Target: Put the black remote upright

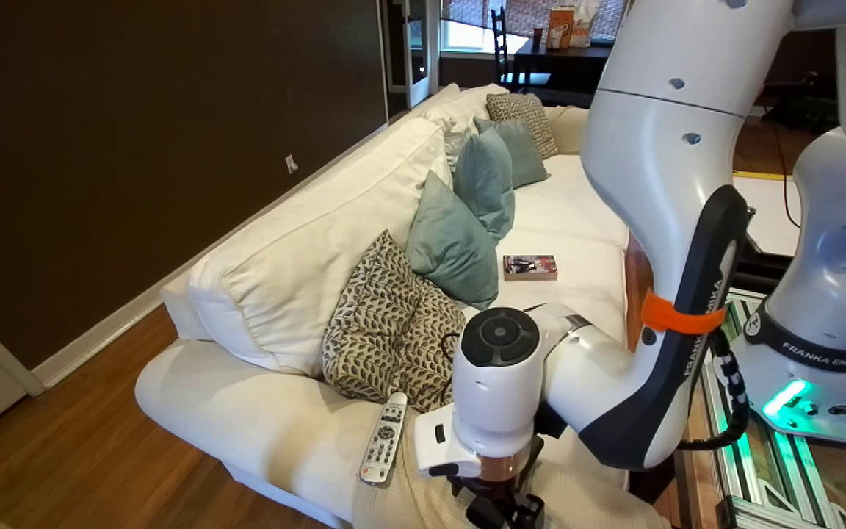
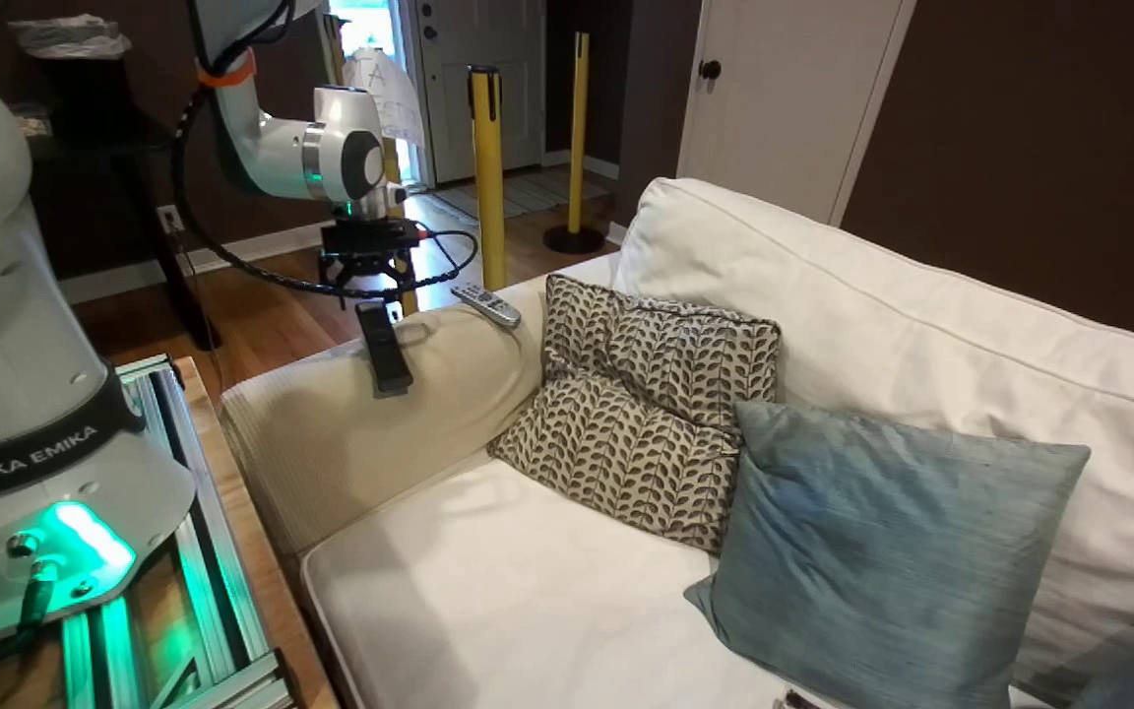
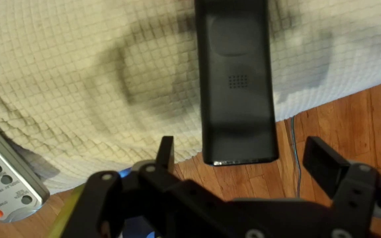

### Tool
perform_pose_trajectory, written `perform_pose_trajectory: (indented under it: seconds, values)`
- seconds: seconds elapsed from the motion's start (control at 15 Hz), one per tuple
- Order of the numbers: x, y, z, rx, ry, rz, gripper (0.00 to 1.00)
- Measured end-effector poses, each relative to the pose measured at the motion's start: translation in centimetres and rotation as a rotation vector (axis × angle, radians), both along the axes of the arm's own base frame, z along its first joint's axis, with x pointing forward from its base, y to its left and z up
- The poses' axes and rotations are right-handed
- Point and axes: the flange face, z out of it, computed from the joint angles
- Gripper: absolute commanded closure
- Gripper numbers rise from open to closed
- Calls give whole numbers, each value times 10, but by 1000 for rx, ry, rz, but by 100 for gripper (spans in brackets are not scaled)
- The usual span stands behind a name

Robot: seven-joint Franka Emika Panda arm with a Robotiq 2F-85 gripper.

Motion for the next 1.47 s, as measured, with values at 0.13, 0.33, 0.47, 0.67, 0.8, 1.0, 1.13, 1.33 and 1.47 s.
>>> perform_pose_trajectory:
  seconds: [0.13, 0.33, 0.47, 0.67, 0.8, 1.0, 1.13, 1.33, 1.47]
  values:
    - [3, 3, -5, 3, 4, -1, 0]
    - [5, 5, -14, 4, 13, -4, 0]
    - [6, 7, -18, 5, 18, -5, 0]
    - [7, 9, -22, 7, 22, -6, 0]
    - [6, 9, -23, 6, 24, -6, 0]
    - [6, 9, -23, 7, 27, -6, 0]
    - [5, 8, -23, 7, 28, -6, 0]
    - [5, 7, -24, 2, 33, -6, 0]
    - [4, 5, -24, -1, 36, -8, 0]
